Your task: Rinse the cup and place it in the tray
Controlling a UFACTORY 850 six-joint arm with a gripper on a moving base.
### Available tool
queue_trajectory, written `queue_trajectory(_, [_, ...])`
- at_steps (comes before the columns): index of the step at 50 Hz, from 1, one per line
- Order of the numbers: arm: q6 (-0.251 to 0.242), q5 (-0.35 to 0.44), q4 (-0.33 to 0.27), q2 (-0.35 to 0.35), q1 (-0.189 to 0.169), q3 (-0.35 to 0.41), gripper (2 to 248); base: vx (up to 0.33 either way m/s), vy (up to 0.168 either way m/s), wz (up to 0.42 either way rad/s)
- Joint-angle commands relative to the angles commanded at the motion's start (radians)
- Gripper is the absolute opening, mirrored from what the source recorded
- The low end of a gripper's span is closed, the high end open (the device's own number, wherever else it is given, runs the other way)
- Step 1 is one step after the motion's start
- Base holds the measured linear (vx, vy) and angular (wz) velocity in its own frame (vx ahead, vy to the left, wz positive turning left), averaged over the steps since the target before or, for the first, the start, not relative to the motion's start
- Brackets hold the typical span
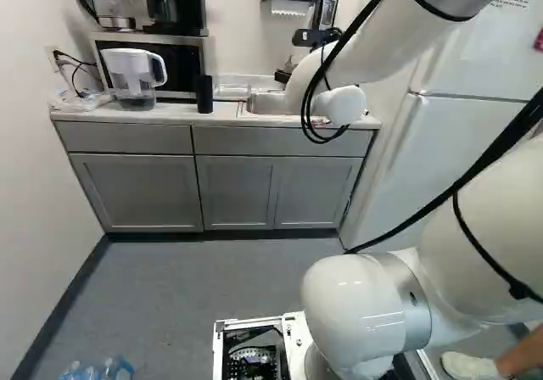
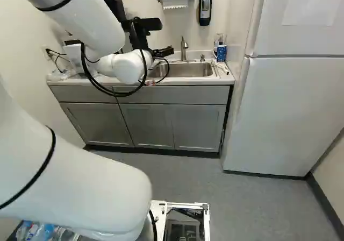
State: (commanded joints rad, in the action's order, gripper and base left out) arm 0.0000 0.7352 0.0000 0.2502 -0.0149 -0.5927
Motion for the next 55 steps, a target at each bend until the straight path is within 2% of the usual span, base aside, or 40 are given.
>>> queue_trajectory(55, [0.000, -0.163, 0.000, -0.021, 0.001, -0.135, 247, 0.000, 0.000, 0.000])
